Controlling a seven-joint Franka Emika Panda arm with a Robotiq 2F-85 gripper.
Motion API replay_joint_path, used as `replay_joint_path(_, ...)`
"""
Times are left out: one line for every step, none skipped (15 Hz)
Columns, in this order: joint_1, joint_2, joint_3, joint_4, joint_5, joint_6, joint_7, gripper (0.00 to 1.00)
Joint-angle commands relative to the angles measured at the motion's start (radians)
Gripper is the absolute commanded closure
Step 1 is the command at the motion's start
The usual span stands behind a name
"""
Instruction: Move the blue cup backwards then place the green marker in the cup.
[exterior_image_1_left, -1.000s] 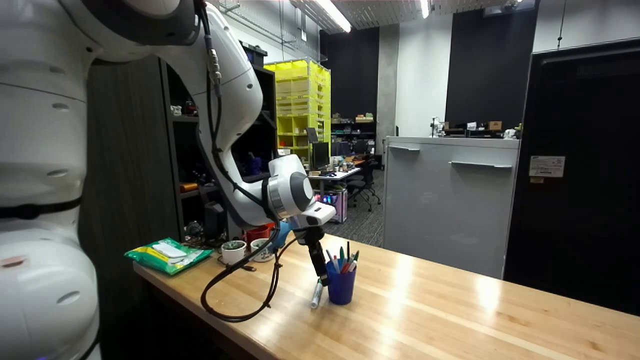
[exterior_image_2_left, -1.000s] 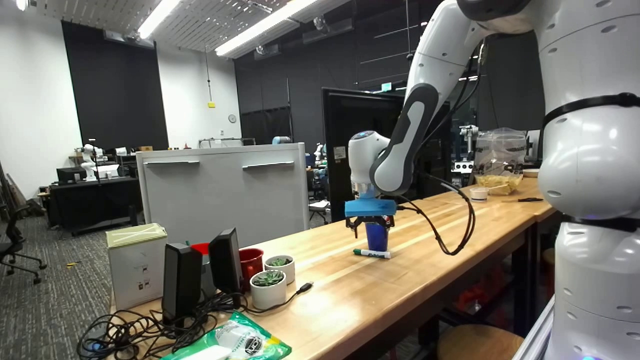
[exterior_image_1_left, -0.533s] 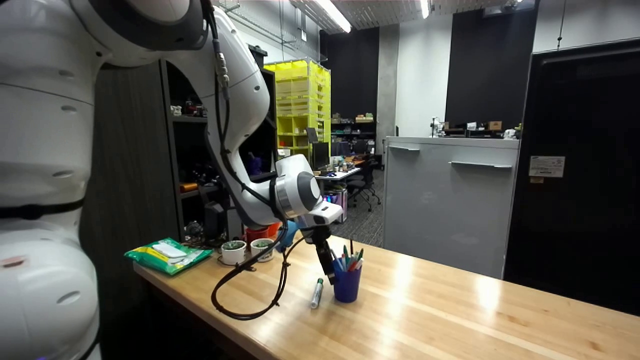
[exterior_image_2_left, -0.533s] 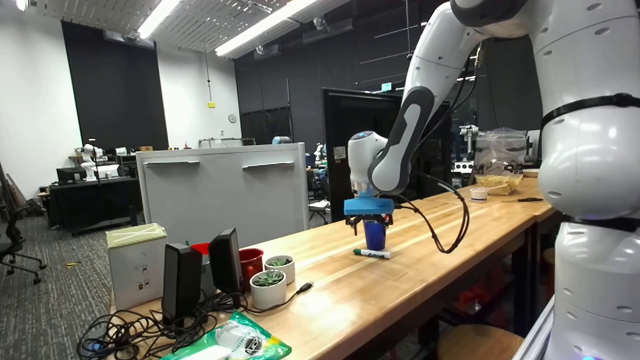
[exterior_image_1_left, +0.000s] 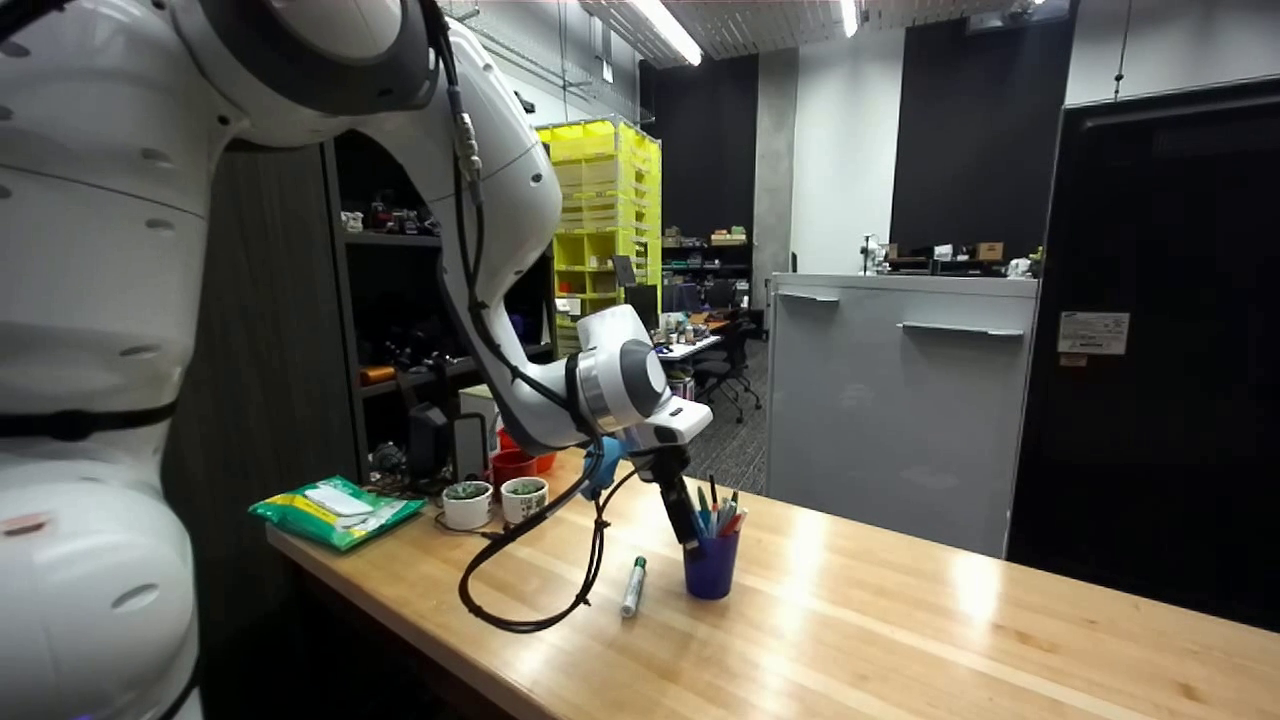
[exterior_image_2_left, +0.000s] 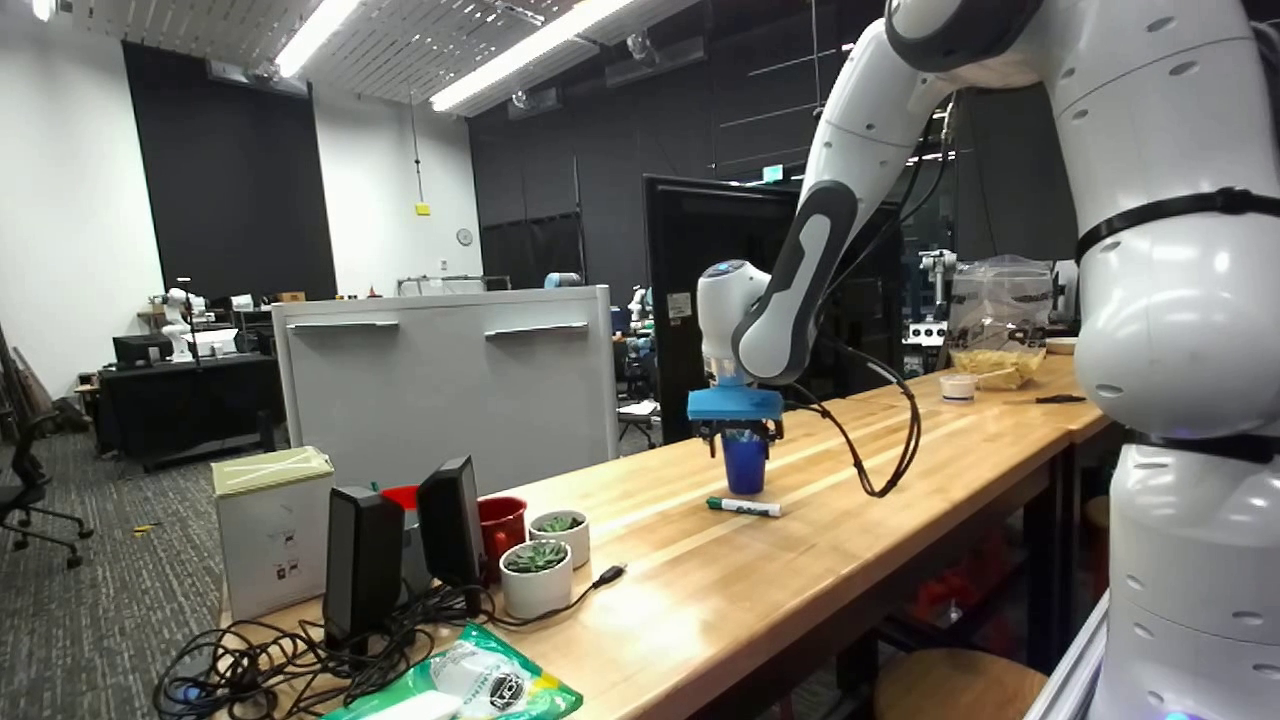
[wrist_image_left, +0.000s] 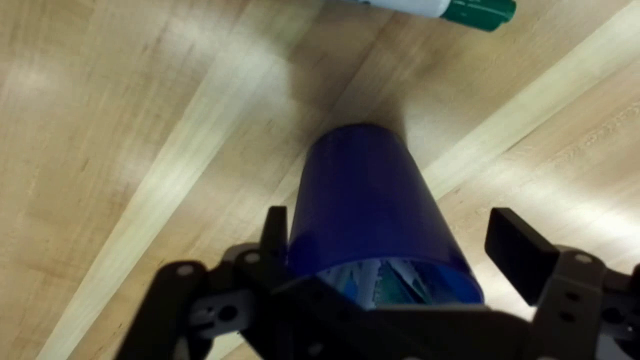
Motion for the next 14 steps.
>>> replay_joint_path(0.059, 0.040, -0.071, 0.053, 0.010, -0.004, 0.005, 0.00)
replay_joint_path(0.067, 0.048, -0.084, 0.062, 0.013, -0.003, 0.002, 0.00)
replay_joint_path(0.074, 0.054, -0.098, 0.069, 0.012, -0.003, 0.001, 0.00)
replay_joint_path(0.081, 0.060, -0.109, 0.076, 0.014, -0.004, -0.001, 0.00)
replay_joint_path(0.090, 0.075, -0.119, 0.091, 0.013, -0.007, 0.006, 0.00)
replay_joint_path(0.091, 0.070, -0.128, 0.086, 0.017, -0.004, -0.004, 0.00)
replay_joint_path(0.094, 0.070, -0.138, 0.085, 0.015, -0.002, -0.008, 0.00)
replay_joint_path(0.095, 0.069, -0.140, 0.082, 0.022, 0.001, -0.019, 0.00)
replay_joint_path(0.098, 0.069, -0.137, 0.079, 0.031, 0.001, -0.030, 0.00)
replay_joint_path(0.104, 0.063, -0.138, 0.073, 0.030, 0.000, -0.036, 0.00)
replay_joint_path(0.109, 0.054, -0.136, 0.066, 0.031, 0.001, -0.045, 0.00)
replay_joint_path(0.113, 0.041, -0.131, 0.057, 0.036, 0.000, -0.059, 0.00)
replay_joint_path(0.123, 0.028, -0.130, 0.049, 0.033, -0.009, -0.063, 0.00)
replay_joint_path(0.136, 0.011, -0.133, 0.040, 0.021, -0.015, -0.059, 0.00)
